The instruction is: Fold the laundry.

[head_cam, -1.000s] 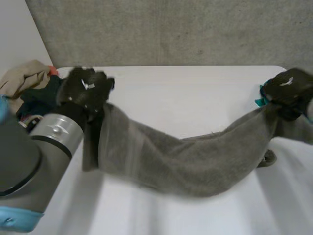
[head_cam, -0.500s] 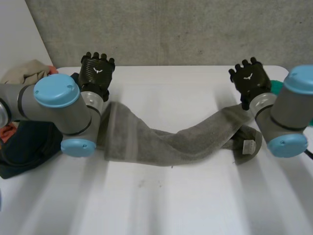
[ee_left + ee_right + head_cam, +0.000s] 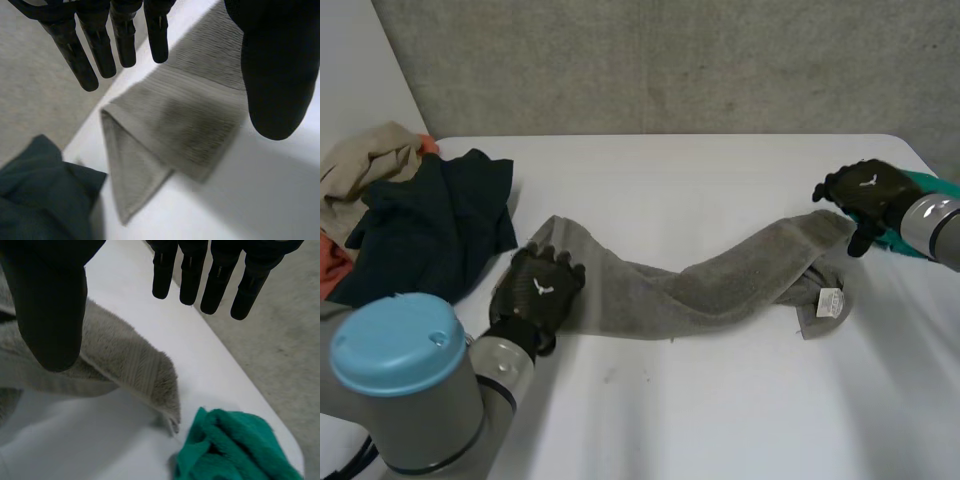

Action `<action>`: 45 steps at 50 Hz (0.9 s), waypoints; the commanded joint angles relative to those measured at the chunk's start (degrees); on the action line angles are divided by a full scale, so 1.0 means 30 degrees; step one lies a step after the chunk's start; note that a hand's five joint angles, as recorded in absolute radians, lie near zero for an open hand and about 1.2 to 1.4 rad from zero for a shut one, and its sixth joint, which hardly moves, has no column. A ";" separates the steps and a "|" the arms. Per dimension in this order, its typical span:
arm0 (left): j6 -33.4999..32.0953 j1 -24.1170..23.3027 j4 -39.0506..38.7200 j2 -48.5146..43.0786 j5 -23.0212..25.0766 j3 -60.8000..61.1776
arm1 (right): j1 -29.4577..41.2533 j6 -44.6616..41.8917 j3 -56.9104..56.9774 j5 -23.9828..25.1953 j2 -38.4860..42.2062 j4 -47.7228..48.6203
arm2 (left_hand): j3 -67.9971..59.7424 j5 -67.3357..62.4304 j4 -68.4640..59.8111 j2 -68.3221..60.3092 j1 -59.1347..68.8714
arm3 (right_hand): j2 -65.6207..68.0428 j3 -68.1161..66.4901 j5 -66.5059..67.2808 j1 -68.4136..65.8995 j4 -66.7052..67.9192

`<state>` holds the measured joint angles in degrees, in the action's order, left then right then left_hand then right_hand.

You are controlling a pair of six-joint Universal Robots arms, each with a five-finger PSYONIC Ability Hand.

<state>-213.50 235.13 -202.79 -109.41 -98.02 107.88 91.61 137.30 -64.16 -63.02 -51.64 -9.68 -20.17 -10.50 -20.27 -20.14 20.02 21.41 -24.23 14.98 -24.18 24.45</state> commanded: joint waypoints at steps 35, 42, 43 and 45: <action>0.1763 0.1545 -0.0224 -0.2670 0.3990 -0.2092 | 0.0136 0.0172 -0.3483 -0.1112 -0.3646 0.4604 | -0.2398 -0.2288 -0.2365 -0.2408 0.2446 | 1.9528 -1.8591 1.8341 -1.8608 1.8517; 0.1909 0.1691 0.0009 -0.4572 0.4344 -0.4199 | 0.0019 0.0084 -0.5474 -0.1170 -0.4701 0.4545 | -0.4701 -0.4591 -0.4668 -0.4710 0.4749 | 1.9528 -1.8591 1.8341 -1.8608 1.8517; 0.1909 0.1692 0.0067 -0.4779 0.4344 -0.4377 | -0.0010 0.0084 -0.5622 -0.1171 -0.4731 0.4574 | -0.4701 -0.4591 -0.4668 -0.4710 0.4749 | 1.9528 -1.8591 1.8341 -1.8608 1.8517; 0.1851 0.1721 0.0185 -0.5130 0.4344 -0.4699 | -0.0010 0.0084 -0.5827 -0.1171 -0.4761 0.4545 | -0.4701 -0.4591 -0.4668 -0.4710 0.4749 | 1.9528 -1.8591 1.8341 -1.8608 1.8517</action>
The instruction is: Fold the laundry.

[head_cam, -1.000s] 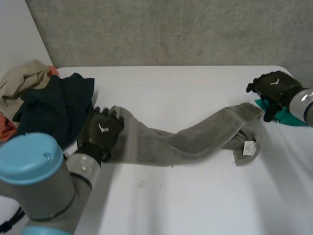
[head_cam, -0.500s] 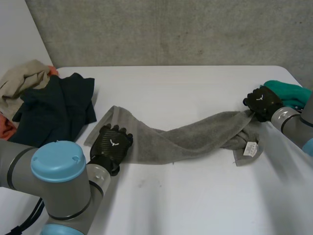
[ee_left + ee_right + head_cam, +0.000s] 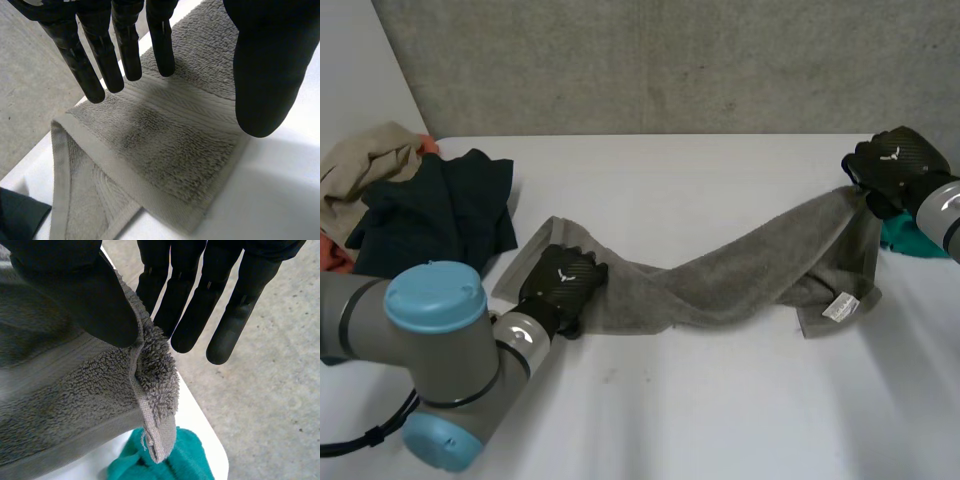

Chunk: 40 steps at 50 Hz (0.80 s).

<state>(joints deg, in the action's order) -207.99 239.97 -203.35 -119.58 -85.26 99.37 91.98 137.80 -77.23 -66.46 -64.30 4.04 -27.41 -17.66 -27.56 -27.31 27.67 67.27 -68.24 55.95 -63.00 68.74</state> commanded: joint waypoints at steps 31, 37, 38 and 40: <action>0.0161 -0.0099 0.1925 0.0690 -0.1230 -0.2071 | -0.0513 -0.0113 -0.4023 0.0034 -0.1859 -0.0056 | -1.7531 -1.7446 -1.7479 -1.7565 1.7442 | 0.4245 -0.3920 0.4682 -0.5667 0.3753; 0.0161 0.0195 0.1954 0.1949 -0.1083 -0.0312 | -0.0513 -0.0143 -0.4229 0.0034 -0.1918 -0.0086 | -1.7531 -1.7446 -1.7479 -1.7565 1.7442 | 0.4245 -0.3920 0.4682 -0.5667 0.3753; 0.0161 0.0166 0.1954 0.2095 -0.1083 -0.0166 | -0.0542 -0.0143 -0.4229 0.0034 -0.1918 -0.0115 | -1.7531 -1.7446 -1.7479 -1.7565 1.7442 | 0.4245 -0.3920 0.4682 -0.5667 0.3753; 0.0191 0.0136 0.2042 0.2418 -0.1375 0.0012 | -0.0659 -0.0143 -0.4229 0.0034 -0.1947 -0.0290 | -1.7531 -1.7446 -1.7479 -1.7565 1.7442 | 0.4245 -0.3920 0.4682 -0.5667 0.3753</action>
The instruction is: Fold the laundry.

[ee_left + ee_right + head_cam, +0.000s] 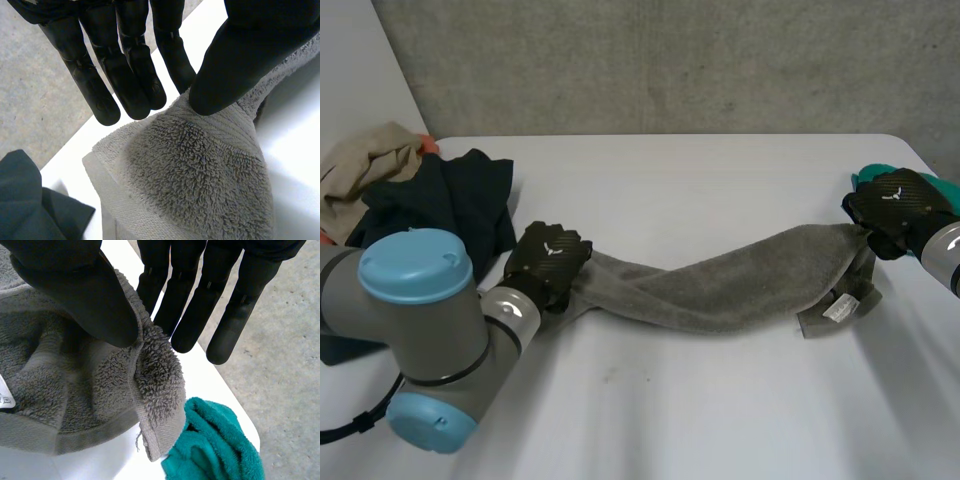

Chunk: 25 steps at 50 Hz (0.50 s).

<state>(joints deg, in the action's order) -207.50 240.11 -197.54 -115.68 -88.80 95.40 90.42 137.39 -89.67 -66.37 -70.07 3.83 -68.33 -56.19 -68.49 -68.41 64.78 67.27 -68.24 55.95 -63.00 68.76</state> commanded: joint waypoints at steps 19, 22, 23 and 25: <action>-0.0238 0.0764 0.6691 1.0203 -0.0811 -0.1419 | -0.2542 -0.3576 0.3787 0.0297 -0.8374 -1.1233 | -0.3891 -0.4603 -0.3836 -0.3863 0.5075 | 0.4245 -0.3921 0.4683 -0.5667 0.3746; -0.0384 0.0793 0.7396 0.7957 -0.0957 -0.2032 | -0.2017 -0.5448 0.3669 -0.0171 -0.6683 -1.1646 | -0.3891 -0.4603 -0.3836 -0.3863 0.5075 | 0.4245 -0.3921 0.4683 -0.5667 0.3746; -0.0414 0.0822 0.7427 0.7277 -0.0986 -0.2268 | -0.1724 -0.5804 0.3727 -0.0288 -0.6064 -1.1675 | -0.3891 -0.4603 -0.3836 -0.3863 0.5075 | 0.4245 -0.3921 0.4683 -0.5667 0.3746; -0.0501 0.0851 0.7427 0.5900 -0.1016 -0.2795 | -0.1079 -0.6304 0.3874 -0.0756 -0.4717 -1.1705 | -0.3891 -0.4603 -0.3836 -0.3863 0.5075 | 0.4245 -0.3921 0.4683 -0.5667 0.3746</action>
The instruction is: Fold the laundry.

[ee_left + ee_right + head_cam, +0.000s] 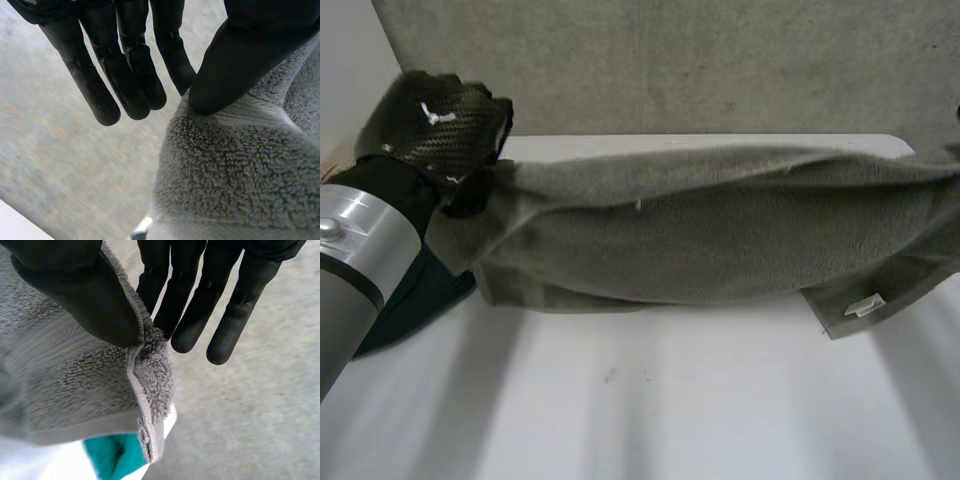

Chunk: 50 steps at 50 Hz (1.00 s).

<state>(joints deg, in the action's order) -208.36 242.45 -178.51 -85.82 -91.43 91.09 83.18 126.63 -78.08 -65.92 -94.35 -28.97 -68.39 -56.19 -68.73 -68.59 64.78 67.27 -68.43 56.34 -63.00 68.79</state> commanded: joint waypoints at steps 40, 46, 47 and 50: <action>-0.2178 0.1450 -0.9755 -1.1207 -0.0199 -0.5992 | 0.5524 0.1706 0.1742 -0.5741 0.9915 1.4200 | -0.3869 -0.4603 -0.3758 -0.3804 0.5075 | 0.4243 -0.3857 0.4552 -0.5667 0.3738; -0.2354 0.1303 -0.9580 -1.2845 0.0738 -0.3734 | 0.5495 0.1765 0.0304 -0.5799 1.2375 1.3671 | -0.3869 -0.4603 -0.3758 -0.3804 0.5075 | 0.4243 -0.3857 0.4552 -0.5667 0.3738; -0.2383 0.1274 -0.9521 -1.3167 0.0739 -0.3587 | 0.5495 0.1765 0.0187 -0.5799 1.2581 1.3613 | -0.3869 -0.4603 -0.3758 -0.3804 0.5075 | 0.4243 -0.3857 0.4552 -0.5667 0.3738; -0.2383 0.1215 -0.9025 -1.3990 0.0710 -0.2972 | 0.5466 0.1794 -0.0223 -0.5799 1.3051 1.3233 | -0.3869 -0.4603 -0.3758 -0.3804 0.5075 | 0.4243 -0.3857 0.4552 -0.5667 0.3738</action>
<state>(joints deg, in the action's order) -215.17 246.39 -207.45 -122.80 -89.93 79.51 99.69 131.96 -76.86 -83.22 -58.75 11.84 -68.47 -56.20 -68.77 -68.71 64.78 67.27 -68.47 56.92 -63.00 68.81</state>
